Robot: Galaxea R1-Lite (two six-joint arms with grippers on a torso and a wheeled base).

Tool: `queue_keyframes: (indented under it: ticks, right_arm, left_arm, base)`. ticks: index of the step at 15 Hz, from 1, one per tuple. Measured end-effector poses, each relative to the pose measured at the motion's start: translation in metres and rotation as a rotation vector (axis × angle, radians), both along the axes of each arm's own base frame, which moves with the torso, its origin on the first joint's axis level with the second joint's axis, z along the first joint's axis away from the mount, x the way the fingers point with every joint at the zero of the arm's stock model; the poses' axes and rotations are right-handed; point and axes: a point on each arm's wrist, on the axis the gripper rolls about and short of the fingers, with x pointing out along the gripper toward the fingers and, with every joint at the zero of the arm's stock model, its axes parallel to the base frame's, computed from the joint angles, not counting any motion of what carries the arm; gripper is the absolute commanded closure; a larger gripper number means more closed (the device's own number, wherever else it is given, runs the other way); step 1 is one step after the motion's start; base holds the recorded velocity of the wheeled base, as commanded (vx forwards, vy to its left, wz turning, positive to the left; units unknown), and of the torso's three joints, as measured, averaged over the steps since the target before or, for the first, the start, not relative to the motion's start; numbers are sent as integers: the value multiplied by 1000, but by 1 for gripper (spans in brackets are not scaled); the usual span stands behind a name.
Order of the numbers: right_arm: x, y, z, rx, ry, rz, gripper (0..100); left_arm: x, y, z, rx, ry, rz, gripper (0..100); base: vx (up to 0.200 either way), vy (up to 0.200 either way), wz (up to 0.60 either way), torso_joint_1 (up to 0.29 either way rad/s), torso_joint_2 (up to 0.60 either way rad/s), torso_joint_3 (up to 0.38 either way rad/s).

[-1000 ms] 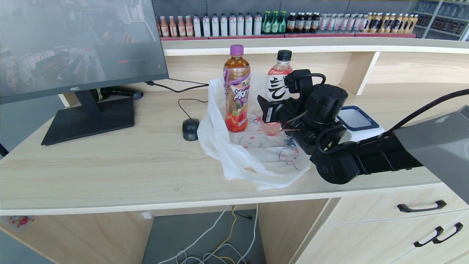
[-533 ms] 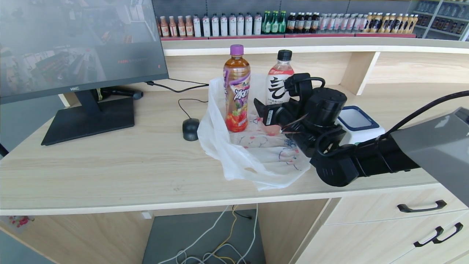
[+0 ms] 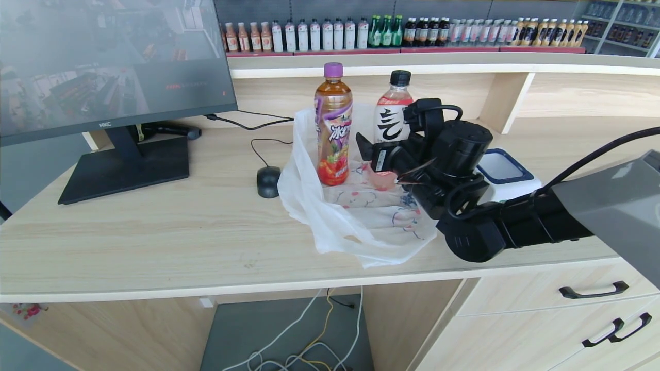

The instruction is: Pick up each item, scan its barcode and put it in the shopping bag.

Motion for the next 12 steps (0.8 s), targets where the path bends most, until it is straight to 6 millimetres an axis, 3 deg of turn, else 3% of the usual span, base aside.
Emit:
queue_keyframes:
  ticks: [6,9,12]
  right_arm:
    - [-18,-9,29,-2,-61,-12,0]
    - [-43,-23,39,-9,-48,-15,0]
    - [-82,-44,42,-13,-31,-28,0]
  left_arm:
    - [0,0,0,0,0,0,0]
    - [0,0,0,0,0,0,0]
    - [0,0,0,0,0,0,0]
  base:
    - [0,0,0,0,0,0]
    - [0,0,0,0,0,0]
    - [0,0,0,0,0,0]
